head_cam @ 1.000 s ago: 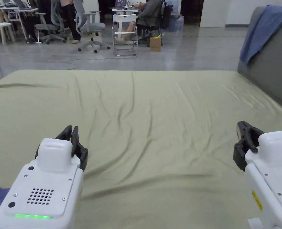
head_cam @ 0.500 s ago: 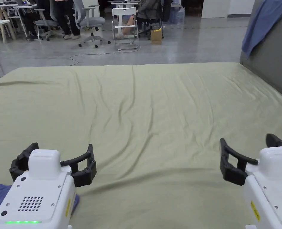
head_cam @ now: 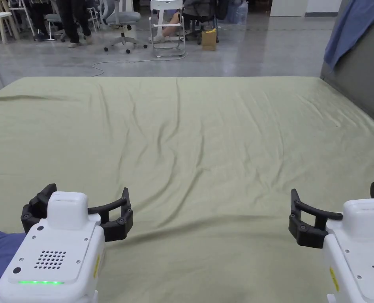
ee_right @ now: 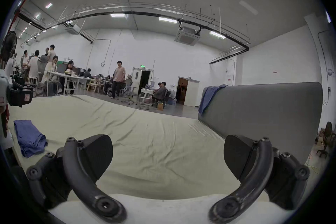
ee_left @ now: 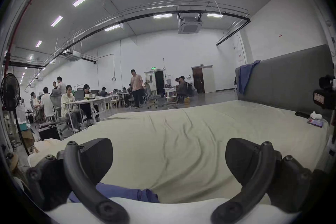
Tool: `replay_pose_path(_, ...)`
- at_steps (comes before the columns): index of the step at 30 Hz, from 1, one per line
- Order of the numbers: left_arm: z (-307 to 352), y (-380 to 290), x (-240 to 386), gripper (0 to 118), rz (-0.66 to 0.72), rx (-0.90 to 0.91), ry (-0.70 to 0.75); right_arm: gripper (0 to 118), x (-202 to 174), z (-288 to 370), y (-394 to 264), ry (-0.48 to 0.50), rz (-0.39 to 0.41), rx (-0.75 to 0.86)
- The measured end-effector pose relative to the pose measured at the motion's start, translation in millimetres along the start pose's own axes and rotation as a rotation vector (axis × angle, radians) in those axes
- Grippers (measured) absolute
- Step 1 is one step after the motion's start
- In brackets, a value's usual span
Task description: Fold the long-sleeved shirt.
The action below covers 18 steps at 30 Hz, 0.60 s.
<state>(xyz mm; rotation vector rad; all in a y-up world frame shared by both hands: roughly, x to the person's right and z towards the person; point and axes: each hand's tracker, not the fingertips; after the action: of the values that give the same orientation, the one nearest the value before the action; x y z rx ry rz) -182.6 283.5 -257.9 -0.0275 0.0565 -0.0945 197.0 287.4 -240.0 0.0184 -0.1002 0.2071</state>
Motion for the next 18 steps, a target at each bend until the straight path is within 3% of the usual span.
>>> replay_pose_path(10, 3.5, -0.5, 2.8, 118, -0.021, 0.038, 0.017, 118, 4.8, 1.0, 0.1, 0.01, -0.045, 0.019)
replay_pose_path(18, 4.5, -1.5, 0.3, 118, -0.029, 0.063, 0.028, 118, 5.7, 0.0, -1.7, -0.003, -0.035, 0.031)
